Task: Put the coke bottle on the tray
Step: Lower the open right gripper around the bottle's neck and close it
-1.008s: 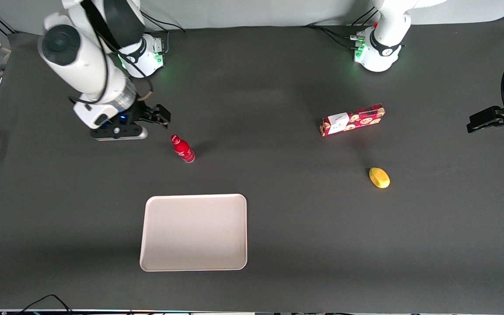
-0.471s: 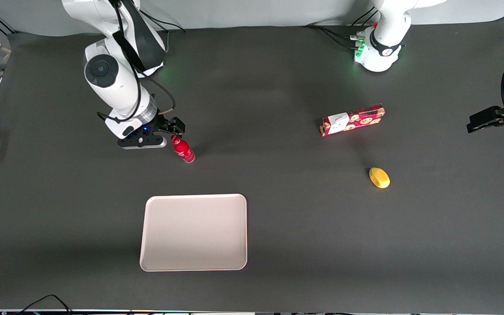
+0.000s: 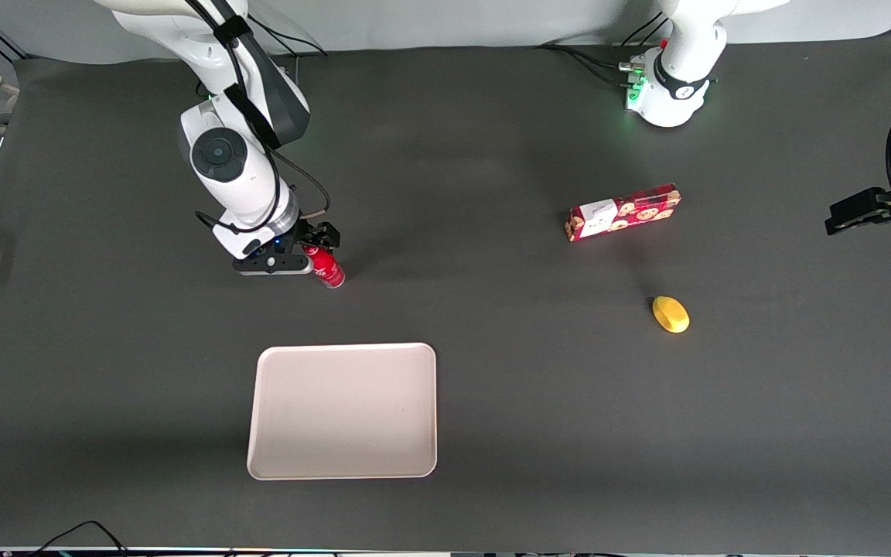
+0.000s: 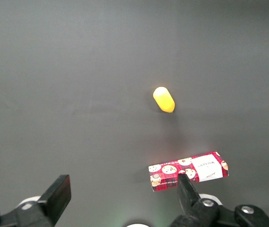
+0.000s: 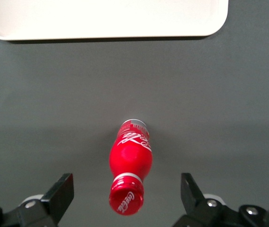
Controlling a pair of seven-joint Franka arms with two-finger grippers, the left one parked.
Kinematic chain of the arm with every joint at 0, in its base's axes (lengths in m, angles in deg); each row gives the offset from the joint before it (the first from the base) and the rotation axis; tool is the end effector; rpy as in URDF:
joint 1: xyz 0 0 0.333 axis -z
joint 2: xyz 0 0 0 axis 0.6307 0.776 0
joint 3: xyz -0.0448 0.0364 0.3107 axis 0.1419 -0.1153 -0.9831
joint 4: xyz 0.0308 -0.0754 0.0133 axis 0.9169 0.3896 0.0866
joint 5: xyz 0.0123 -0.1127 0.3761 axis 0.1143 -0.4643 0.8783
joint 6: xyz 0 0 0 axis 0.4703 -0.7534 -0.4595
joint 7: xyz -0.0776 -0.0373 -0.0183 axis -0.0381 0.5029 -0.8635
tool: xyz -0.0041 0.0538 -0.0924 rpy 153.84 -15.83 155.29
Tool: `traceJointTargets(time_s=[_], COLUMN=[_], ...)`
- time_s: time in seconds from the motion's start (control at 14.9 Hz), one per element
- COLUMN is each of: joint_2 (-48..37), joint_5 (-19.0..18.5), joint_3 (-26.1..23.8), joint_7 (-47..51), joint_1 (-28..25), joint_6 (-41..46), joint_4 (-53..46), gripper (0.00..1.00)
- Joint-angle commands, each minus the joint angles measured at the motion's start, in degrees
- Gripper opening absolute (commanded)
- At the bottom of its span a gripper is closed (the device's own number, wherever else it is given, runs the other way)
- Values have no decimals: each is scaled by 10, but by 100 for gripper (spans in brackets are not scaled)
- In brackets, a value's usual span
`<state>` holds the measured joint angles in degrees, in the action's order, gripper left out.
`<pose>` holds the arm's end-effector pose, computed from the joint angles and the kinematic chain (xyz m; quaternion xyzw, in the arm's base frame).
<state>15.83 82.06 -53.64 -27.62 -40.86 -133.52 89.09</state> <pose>0.4766 0.2415 0.3381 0.9997 -0.0078 -0.0232 0.0077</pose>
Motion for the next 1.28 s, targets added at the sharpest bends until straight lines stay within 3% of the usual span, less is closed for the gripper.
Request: traceJointTargets(time_s=[0.0,0.4,0.61,0.74,0.87,1.01,1.21], joint_2=[-7,-6,-3,0,2,6,6], joint_5=[-11,-25,-27,-27,-27,-27,-28], joint_3=[-12,-13,-12,-12,-12,-12,-12], joint_7=[19,19,19,20,20,20,37], joint_1=[0,0,0,1,1,1,1], joint_6=[-38,-63,-62,-61,-60,-58,-57], joint_4=[39,60,59,56,55,48,42], gripper=[100,99,66,34,13,2,0])
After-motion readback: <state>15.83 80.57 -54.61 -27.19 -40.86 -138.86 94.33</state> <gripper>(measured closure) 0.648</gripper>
